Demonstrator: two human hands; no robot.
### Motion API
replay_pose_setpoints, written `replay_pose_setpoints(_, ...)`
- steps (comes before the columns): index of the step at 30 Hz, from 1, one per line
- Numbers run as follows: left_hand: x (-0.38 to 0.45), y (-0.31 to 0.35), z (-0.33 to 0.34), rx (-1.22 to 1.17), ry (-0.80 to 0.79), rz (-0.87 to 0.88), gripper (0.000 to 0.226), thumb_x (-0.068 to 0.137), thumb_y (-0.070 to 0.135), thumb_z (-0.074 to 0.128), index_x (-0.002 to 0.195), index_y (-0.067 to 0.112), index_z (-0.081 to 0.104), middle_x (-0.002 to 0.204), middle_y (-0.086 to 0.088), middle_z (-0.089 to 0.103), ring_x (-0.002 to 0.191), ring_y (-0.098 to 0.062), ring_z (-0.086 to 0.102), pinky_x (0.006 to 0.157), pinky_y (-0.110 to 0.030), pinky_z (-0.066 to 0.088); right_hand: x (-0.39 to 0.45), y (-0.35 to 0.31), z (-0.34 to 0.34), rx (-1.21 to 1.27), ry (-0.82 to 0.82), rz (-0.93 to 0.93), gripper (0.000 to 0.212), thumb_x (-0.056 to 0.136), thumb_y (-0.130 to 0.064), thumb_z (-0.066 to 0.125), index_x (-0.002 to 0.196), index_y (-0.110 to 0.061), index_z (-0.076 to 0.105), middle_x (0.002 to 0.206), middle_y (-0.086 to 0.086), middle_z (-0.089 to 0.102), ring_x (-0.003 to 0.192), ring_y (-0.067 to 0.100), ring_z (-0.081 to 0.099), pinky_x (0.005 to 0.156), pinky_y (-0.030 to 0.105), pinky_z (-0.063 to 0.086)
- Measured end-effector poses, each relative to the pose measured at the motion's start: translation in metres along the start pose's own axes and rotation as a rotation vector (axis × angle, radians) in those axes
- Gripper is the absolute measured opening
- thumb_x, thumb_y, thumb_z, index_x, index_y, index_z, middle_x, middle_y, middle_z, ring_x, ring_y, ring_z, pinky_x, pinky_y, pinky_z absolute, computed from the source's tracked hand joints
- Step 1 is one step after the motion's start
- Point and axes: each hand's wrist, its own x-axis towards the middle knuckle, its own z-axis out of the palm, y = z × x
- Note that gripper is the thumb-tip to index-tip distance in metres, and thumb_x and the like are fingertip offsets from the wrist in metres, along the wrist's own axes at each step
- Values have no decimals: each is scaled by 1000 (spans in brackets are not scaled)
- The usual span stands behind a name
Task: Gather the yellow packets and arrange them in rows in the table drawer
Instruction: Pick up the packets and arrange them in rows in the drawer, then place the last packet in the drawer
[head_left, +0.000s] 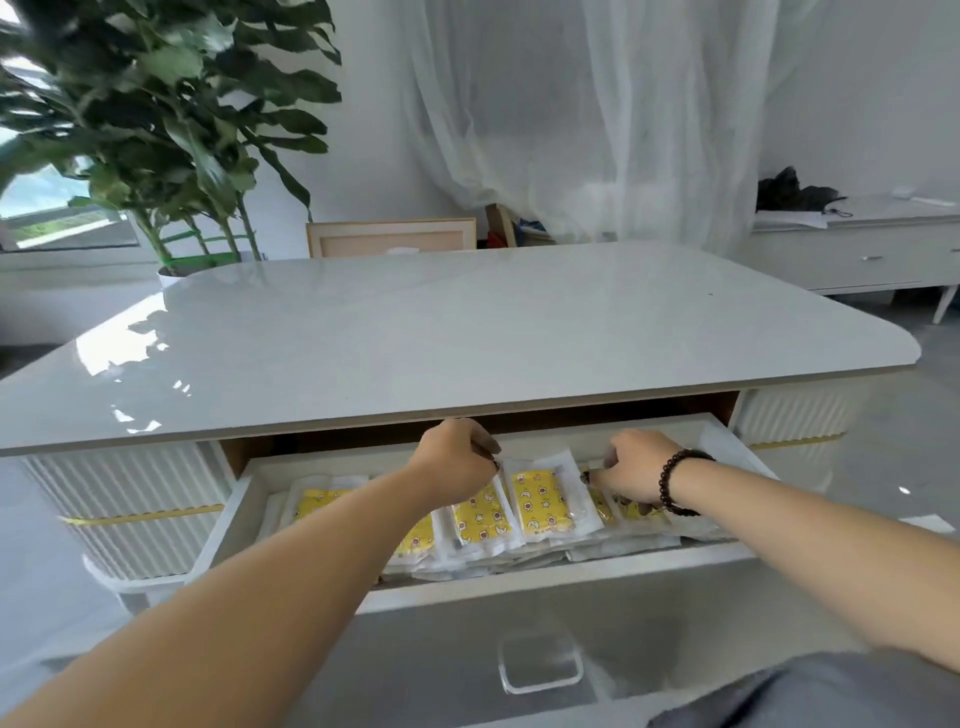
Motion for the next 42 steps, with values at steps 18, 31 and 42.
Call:
replay_pose_setpoints(18,-116,-16,-93,561,-436,221,30,72,28,84,98,22,70,87,13,70,79,-3,65,71,-17,52,-106,-106,-27,-528,-267,-508,32,75,-34,78,98,-14,68,98,2,70,81,16,61,70,28,52)
replay_pose_setpoints(31,-72,-34,-111,1041,2,186,120,60,80,64,152,21,12,159,-2,7,141,-27,27,109,-44,36,-43,-118,-45,-756,115,-519,105,48,-67,77,133,-19,40,132,-1,38,118,19,42,92,39,49)
replay_pose_setpoints(42,-5,-59,-109,1183,188,294,63,87,63,42,129,16,37,127,-2,41,113,-24,42,90,-36,44,18,-105,-27,-689,314,-497,49,78,-43,60,115,-15,44,116,1,42,105,21,44,70,30,41)
